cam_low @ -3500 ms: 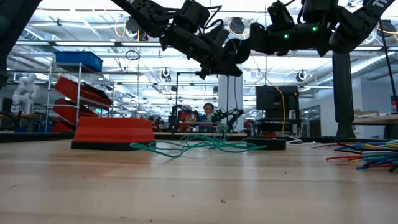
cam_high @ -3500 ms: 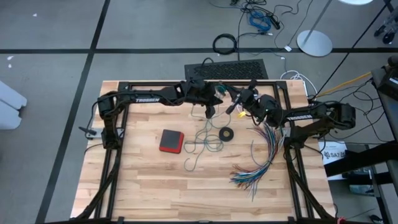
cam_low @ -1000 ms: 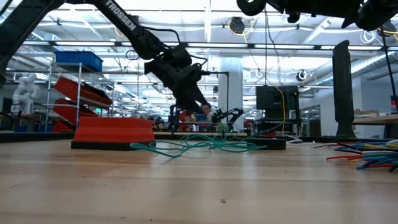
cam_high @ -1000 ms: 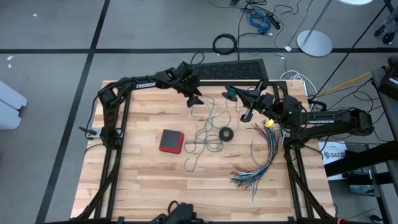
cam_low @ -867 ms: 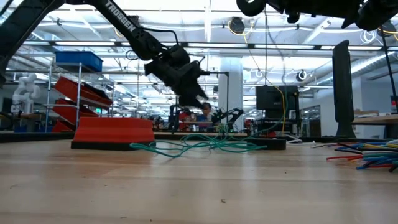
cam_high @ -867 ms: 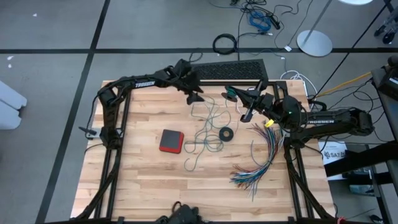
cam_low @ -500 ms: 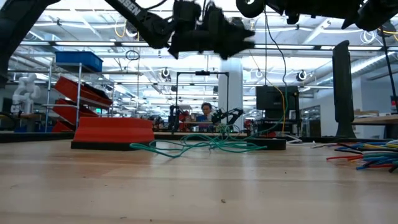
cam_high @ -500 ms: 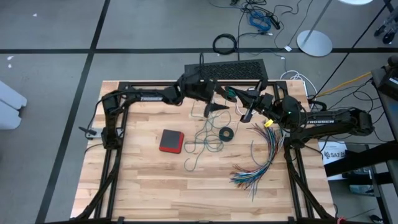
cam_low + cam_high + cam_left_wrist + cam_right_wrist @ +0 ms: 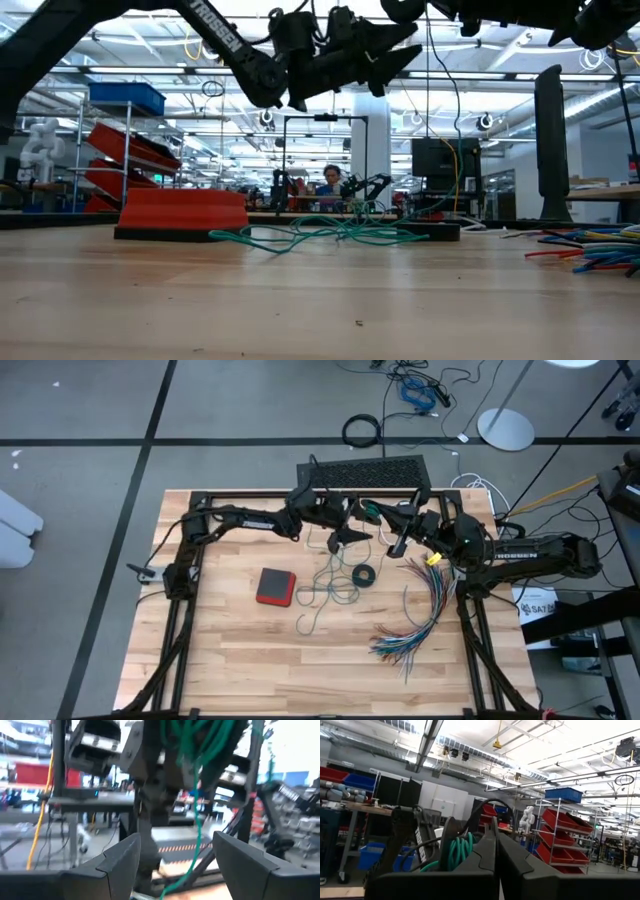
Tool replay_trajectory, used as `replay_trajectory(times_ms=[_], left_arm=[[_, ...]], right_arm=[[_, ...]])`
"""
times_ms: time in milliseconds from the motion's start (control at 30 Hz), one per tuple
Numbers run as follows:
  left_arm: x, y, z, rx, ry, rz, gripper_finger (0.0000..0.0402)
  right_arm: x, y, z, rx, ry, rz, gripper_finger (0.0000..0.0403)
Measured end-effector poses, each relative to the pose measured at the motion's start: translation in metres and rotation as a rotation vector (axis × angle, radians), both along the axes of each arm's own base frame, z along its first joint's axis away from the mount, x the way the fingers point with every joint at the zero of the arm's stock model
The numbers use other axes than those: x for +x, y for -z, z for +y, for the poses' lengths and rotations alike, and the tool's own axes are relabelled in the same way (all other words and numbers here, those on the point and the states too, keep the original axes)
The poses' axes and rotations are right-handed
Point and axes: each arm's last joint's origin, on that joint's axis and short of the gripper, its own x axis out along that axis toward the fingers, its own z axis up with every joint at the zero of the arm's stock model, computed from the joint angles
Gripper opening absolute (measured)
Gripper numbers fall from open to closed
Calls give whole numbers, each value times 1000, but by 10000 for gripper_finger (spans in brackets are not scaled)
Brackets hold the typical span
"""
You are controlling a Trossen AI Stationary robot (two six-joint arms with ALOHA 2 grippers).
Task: Coiling cords
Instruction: Coil the green wire cable on the spool
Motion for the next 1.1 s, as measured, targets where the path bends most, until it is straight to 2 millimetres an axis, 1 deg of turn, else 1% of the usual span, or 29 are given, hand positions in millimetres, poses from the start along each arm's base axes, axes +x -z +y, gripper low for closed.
replay_trajectory(times_ms=[100, 333, 400, 567, 767, 833, 900, 1100], left_arm=[[2, 2, -4, -17, 23, -12, 255], [6, 2, -18, 3, 51, -32, 255], [7, 2, -20, 4, 22, -36, 255], [10, 7, -17, -17, -84, -2, 255], [12, 7, -22, -2, -79, -2, 253], [13, 8, -24, -2, -95, -3, 244], [13, 9, -24, 3, -123, 3, 226], [14, 11, -22, 4, -140, 22, 145]], right_arm=[[0, 0, 0, 0, 0, -1, 0], [-1, -1, 0, -3, 0, -14, 0], [-1, -1, 0, -3, 0, -15, 0], [-1, -2, 0, -4, 0, -23, 0], [0, -1, 0, 11, -8, -32, 0], [2, 0, 0, 12, -8, -28, 0], [4, 1, -1, 13, -8, -29, 0], [6, 3, -1, 20, -10, -22, 0]])
